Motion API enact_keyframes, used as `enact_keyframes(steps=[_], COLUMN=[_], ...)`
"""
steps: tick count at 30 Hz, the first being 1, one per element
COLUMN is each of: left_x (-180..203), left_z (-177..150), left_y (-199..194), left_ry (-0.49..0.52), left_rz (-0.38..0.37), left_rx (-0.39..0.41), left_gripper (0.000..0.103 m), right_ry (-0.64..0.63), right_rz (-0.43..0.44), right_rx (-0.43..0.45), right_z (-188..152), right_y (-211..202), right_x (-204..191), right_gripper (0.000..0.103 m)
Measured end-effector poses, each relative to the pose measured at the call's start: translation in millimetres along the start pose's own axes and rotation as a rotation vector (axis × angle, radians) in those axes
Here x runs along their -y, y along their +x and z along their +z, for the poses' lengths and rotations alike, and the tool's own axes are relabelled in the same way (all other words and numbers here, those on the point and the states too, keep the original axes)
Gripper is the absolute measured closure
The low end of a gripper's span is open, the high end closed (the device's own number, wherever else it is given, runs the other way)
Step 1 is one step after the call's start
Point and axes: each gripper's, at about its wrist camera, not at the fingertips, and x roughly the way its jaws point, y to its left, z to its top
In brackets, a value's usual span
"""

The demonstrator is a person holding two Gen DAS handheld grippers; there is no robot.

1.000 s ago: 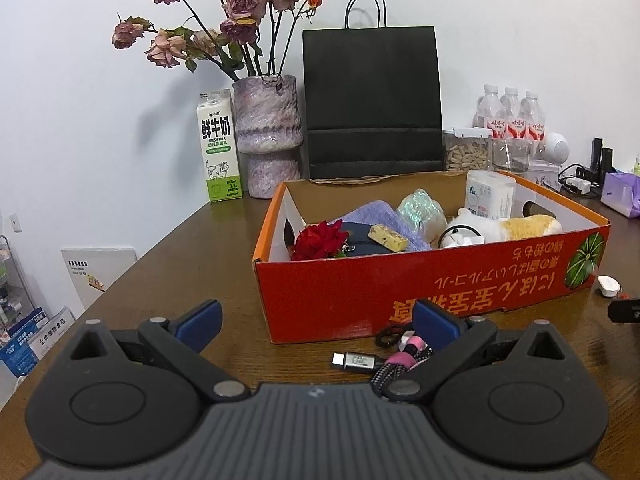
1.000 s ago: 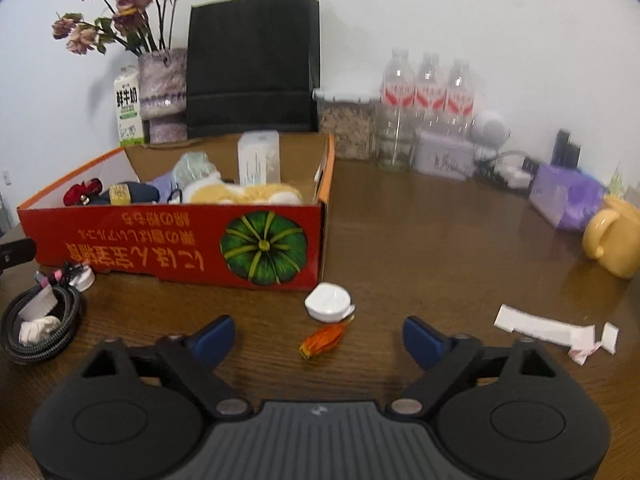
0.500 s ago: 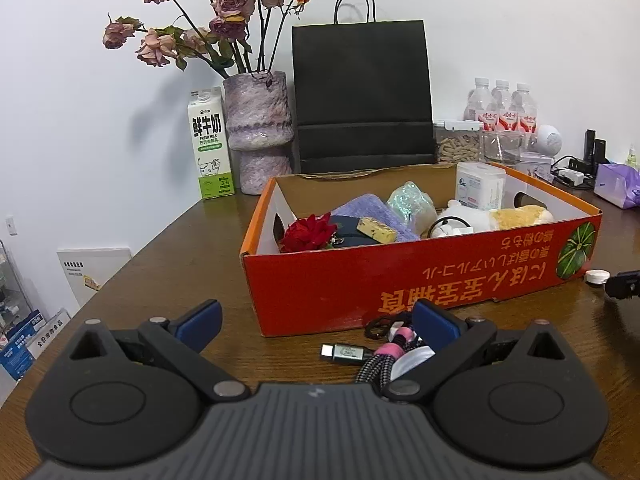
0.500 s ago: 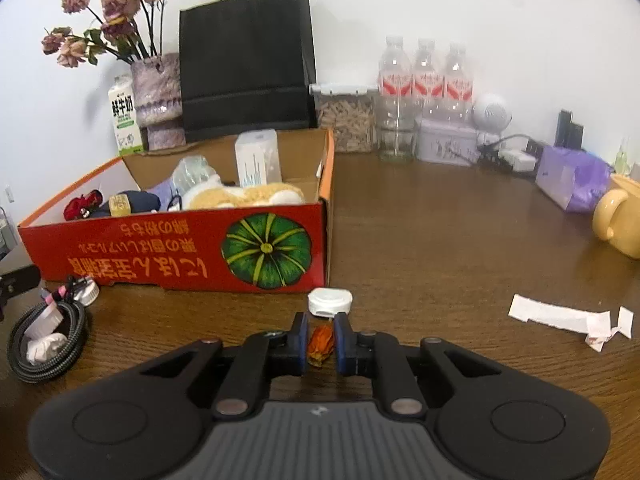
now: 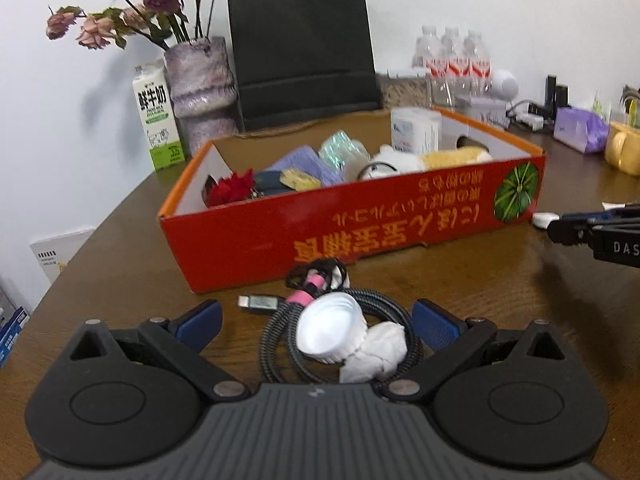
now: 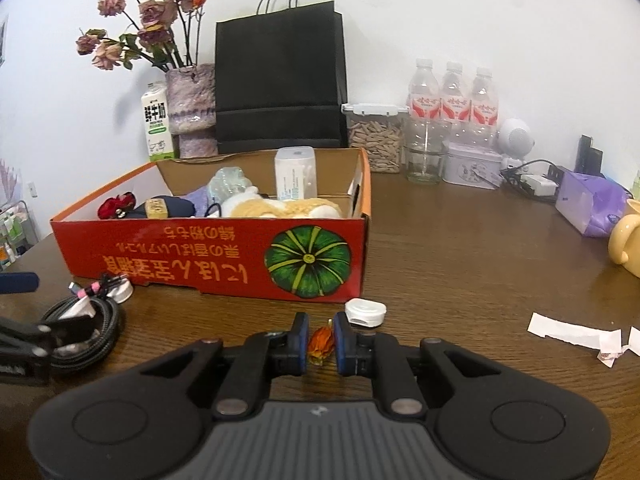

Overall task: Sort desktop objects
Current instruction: 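Grasp the braided cable with the left gripper while the right gripper holds the orange piece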

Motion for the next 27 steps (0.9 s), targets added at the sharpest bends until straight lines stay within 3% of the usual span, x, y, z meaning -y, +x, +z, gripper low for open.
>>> enact_keyframes(steps=[10,23,25,27], left_x=[0.8,-8.6,-8.9,-9.9], left_z=[0.3,-1.0,-0.9,-0.6], left_y=[12.2,22.3,19.8,17.9], left_ry=[-0.048,-0.139,-0.143,-0.152], left_rz=[-0.014,-0.037,-0.039,-0.042], left_rx=[-0.098,-0.130,-0.121,-0.118], left_gripper=[0.000,0.000,0.011,0.011], right_ry=[-0.018,-0.029,-0.031,-0.031], right_rz=[0.025,0.040,0.041,0.043], right_rx=[0.004,0.004,0.005,0.007], right_z=[-1.6,-1.7,-1.9,-2.6], right_y=[-3.3,-3.6,-4.3,-5.2], right_x=[-4.9,-7.7,-8.7,-9.4], right_gripper=[0.091,0.091,0.091,0.091])
